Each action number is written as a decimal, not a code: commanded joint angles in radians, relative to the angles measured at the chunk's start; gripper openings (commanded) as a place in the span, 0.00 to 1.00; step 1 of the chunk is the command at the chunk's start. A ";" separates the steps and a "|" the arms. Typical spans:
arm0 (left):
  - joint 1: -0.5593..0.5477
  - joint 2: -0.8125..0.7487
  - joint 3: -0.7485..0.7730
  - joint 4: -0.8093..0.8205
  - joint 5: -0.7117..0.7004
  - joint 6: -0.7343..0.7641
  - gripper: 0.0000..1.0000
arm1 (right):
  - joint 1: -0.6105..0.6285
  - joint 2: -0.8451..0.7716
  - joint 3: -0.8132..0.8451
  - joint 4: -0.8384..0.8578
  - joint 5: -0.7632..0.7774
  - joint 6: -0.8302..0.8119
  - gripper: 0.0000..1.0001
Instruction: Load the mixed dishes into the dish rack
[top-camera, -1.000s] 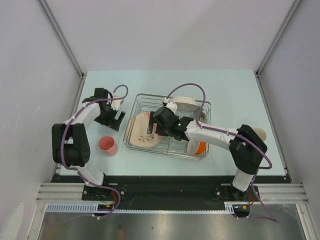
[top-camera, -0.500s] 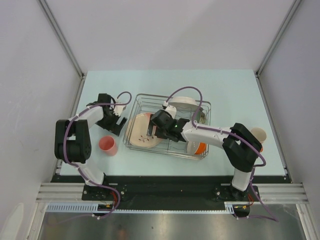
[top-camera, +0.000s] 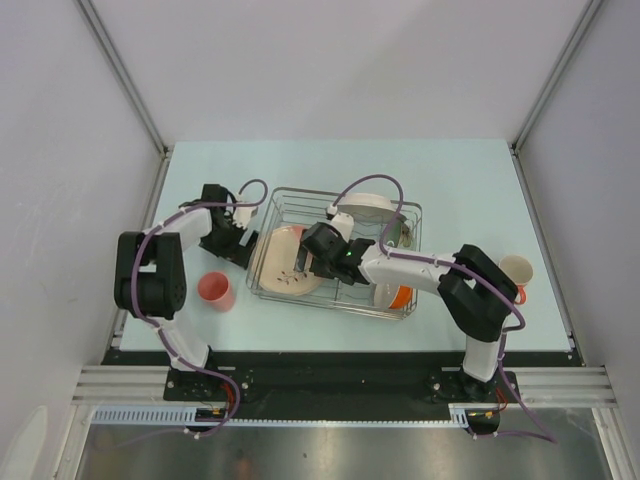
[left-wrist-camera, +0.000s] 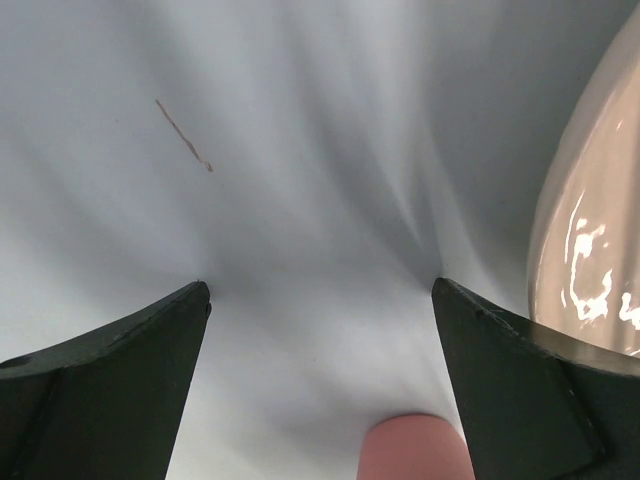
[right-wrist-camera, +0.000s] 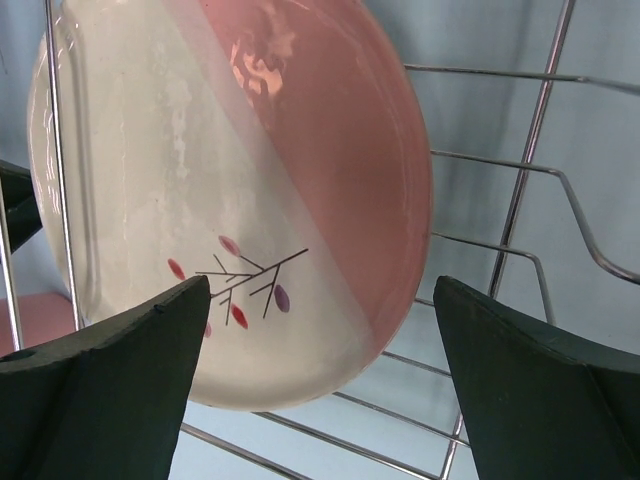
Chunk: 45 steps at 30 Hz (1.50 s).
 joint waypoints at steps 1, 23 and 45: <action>-0.006 0.065 0.025 0.014 0.109 -0.073 1.00 | 0.005 0.036 0.004 0.029 -0.006 0.037 1.00; 0.080 0.056 0.033 -0.064 0.257 -0.086 1.00 | -0.026 0.079 -0.013 0.050 -0.053 0.094 1.00; -0.005 0.019 -0.040 0.013 0.283 -0.193 1.00 | -0.040 0.177 -0.017 0.159 -0.151 0.152 1.00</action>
